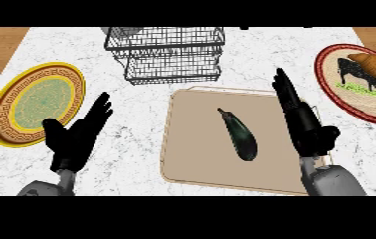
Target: Pick the eggplant from the tray and place it in the tiered basket
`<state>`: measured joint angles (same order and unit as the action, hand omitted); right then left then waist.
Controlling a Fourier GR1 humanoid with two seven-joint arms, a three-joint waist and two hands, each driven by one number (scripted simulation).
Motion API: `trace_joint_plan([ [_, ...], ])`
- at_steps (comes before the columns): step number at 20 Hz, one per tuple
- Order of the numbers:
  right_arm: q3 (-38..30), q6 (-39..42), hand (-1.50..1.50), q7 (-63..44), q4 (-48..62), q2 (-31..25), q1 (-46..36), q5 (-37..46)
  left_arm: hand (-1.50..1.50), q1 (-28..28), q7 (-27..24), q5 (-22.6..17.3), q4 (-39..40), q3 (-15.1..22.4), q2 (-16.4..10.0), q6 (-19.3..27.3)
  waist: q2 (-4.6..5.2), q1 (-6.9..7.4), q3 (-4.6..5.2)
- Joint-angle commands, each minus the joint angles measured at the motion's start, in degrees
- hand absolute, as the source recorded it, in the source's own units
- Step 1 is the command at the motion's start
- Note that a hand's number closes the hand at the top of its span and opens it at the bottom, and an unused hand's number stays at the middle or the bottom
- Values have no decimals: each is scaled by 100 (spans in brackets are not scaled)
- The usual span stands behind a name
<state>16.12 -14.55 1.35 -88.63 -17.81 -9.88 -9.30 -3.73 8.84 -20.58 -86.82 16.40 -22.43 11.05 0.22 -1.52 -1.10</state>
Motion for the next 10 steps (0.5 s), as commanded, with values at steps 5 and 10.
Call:
trace_joint_plan([
  [5, -981, 8, 150, -1150, 341, -590, -1265, -102, 0, 316, -316, 975, 323, 74, 311, 988, -18, 226, 112],
  [10, -2058, -2046, -150, -1978, 1218, -464, -565, 181, 0, 663, -703, 882, 551, -10, 348, 965, -3, 106, 120],
])
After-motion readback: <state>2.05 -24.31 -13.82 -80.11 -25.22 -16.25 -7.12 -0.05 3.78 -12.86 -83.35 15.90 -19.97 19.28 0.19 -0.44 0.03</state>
